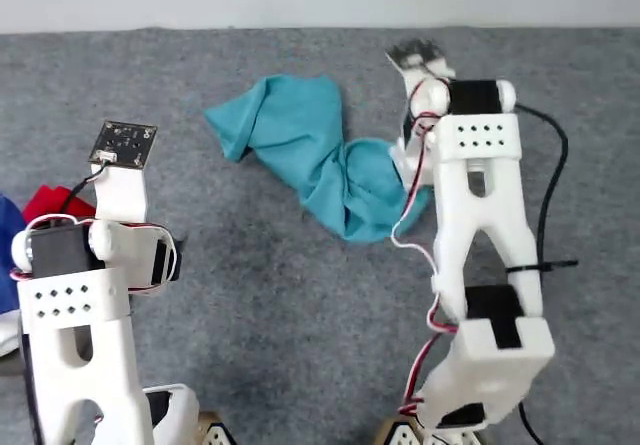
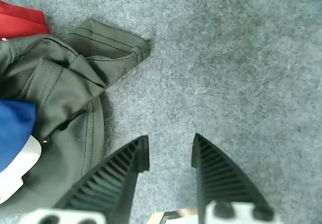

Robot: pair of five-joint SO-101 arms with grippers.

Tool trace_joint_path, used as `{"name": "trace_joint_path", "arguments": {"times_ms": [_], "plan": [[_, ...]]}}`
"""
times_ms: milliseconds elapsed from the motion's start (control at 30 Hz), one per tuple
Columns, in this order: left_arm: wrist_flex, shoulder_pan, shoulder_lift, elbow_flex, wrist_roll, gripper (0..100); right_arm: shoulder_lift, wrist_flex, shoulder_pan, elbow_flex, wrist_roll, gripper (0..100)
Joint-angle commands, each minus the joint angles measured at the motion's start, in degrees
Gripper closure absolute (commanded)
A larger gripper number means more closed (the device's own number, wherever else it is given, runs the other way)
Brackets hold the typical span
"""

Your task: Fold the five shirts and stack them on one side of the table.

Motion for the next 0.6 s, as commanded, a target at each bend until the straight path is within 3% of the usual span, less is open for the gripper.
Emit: {"name": "trace_joint_path", "arguments": {"times_ms": [0, 333, 567], "plan": [[0.53, 0.00, -1.41, -0.13, 0.00, 85, -6.11, 0.84, -3.21, -10.55, 0.79, 98.9], [0.62, 0.00, -1.41, -0.13, 0.00, 85, -8.22, -9.71, -11.03, -36.22, 0.79, 98.9], [0.62, 0.00, -1.41, -0.48, 0.00, 85, -8.66, -23.87, -13.05, -41.58, 2.37, 98.9]]}}
